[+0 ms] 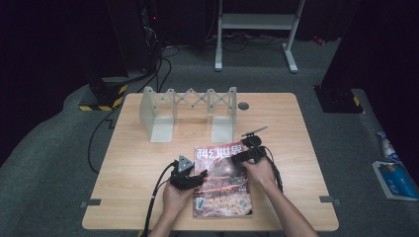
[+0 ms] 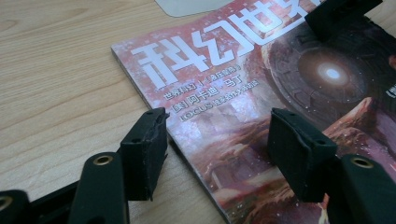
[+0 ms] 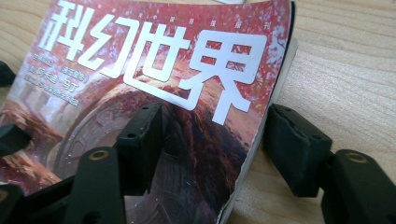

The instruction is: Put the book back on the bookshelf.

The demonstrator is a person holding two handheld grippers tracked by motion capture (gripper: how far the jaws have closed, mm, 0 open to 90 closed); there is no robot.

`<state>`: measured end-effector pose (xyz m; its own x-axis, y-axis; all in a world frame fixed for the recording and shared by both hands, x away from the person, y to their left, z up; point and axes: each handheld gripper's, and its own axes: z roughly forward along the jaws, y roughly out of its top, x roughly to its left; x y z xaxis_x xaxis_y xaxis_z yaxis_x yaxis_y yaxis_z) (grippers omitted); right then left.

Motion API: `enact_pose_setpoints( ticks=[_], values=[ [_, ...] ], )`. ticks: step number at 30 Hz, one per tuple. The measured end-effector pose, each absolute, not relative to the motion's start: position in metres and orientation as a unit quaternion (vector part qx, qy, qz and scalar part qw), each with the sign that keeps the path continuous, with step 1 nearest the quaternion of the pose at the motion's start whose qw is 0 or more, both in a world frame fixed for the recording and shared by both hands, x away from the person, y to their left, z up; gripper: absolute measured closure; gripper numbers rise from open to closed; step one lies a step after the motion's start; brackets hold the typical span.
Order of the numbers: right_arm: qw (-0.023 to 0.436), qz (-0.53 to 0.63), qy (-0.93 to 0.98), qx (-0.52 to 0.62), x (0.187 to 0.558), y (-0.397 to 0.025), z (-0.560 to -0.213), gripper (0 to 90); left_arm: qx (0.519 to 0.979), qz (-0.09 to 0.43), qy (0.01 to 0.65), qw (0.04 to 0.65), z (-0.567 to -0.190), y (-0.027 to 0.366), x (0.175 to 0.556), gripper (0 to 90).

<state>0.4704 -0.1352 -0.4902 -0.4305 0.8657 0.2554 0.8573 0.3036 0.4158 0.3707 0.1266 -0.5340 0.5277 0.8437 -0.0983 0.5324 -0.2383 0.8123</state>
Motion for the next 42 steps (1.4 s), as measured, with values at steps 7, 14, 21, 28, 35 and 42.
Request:
enact_pose_setpoints(
  ticks=[7,14,21,28,35,42],
  values=[
    [0.009,0.278,0.808,0.519,0.465,-0.138,-0.484,43.0,0.765,0.187,0.451,0.421,-0.534,0.126,0.37,38.2],
    [-0.032,0.289,0.808,0.513,0.461,-0.143,-0.488,43.9,0.764,0.195,0.449,0.42,-0.534,0.124,0.37,38.3],
    [-0.024,0.296,0.811,0.504,0.459,-0.131,-0.489,44.2,0.765,0.197,0.445,0.421,-0.534,0.124,0.37,38.1],
    [-0.02,0.302,0.817,0.491,0.455,-0.132,-0.49,47.1,0.765,0.197,0.445,0.421,-0.534,0.124,0.37,38.1],
    [-0.005,0.294,0.826,0.48,0.452,-0.13,-0.489,56.7,0.764,0.196,0.447,0.423,-0.535,0.124,0.37,37.8],
    [0.002,0.315,0.832,0.457,0.45,-0.135,-0.487,71.6,0.763,0.192,0.454,0.419,-0.534,0.126,0.371,33.1]
  ],
)
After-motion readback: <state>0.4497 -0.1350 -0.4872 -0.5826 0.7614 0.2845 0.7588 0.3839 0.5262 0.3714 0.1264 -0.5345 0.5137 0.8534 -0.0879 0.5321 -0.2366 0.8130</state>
